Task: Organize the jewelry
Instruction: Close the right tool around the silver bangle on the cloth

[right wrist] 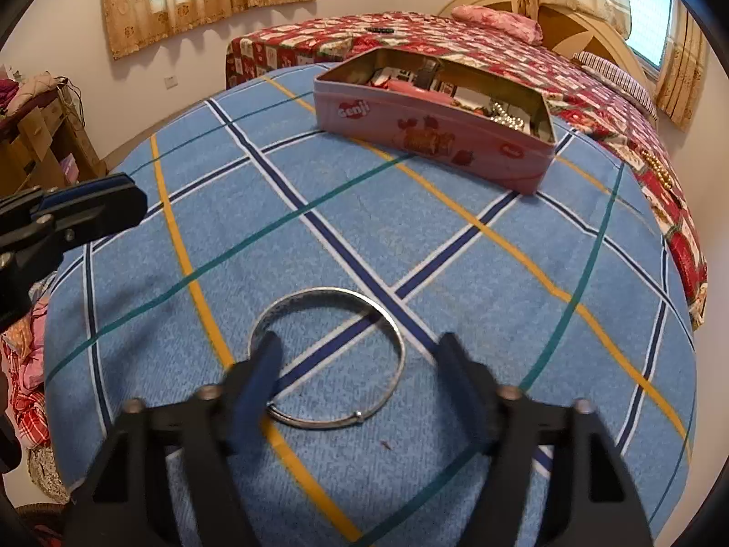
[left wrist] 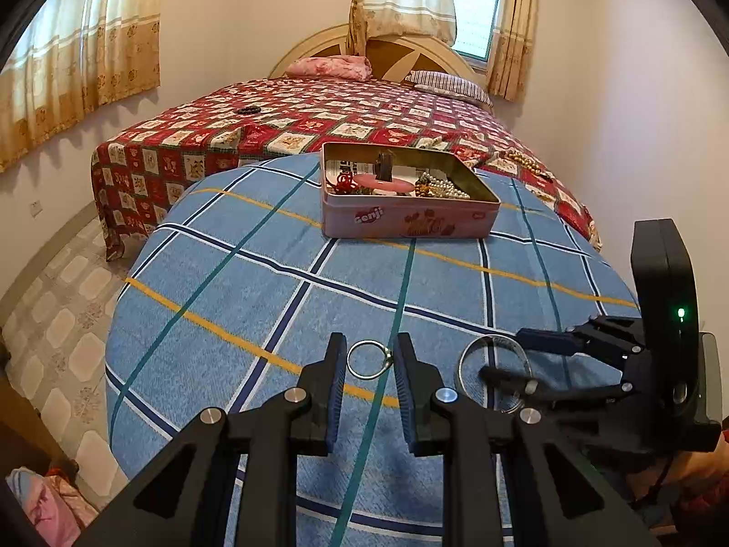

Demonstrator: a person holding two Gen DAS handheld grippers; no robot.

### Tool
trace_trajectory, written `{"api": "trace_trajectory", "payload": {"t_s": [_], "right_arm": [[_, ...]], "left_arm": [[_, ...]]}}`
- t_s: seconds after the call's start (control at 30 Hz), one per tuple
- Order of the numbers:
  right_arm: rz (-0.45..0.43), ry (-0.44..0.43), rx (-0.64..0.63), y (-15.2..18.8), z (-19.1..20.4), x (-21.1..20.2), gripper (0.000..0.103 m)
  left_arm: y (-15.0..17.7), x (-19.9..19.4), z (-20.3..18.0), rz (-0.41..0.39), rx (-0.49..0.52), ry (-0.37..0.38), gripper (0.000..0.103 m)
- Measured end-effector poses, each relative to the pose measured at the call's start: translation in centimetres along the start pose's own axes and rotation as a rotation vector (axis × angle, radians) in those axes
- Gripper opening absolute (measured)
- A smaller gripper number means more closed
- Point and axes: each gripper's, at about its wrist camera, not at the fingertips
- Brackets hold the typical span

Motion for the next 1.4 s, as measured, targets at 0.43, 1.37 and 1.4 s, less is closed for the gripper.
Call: {"api": "trace_trajectory", "payload": {"t_s": [0.43,1.37,1.4], "right_arm": [[-0.1,-0.101,0.182,0.9,-3.3,-2.1,0.078],[-0.001,-0.031,0.018,0.2,0.3,-0.1,0.073],[-0.005,-0.033,0.032,0.2,0.0,-0.2,0.073]], "left_arm": [[-0.1,0.1,-0.4,0.002,0.005,0.004,0.021],[-0.1,0.7,-0.5,0.032,0.008,-0.037,0.021],[-0.1,0.7,-0.5,0.033,0.007,-0.036,0.021]]}}
Point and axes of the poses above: each gripper's, at about its wrist camera, not at the fingertips, and x roughly the way its jaws point, z to its left, y to its underside, and after that the axes turned 10 degrees about -x, right-handed
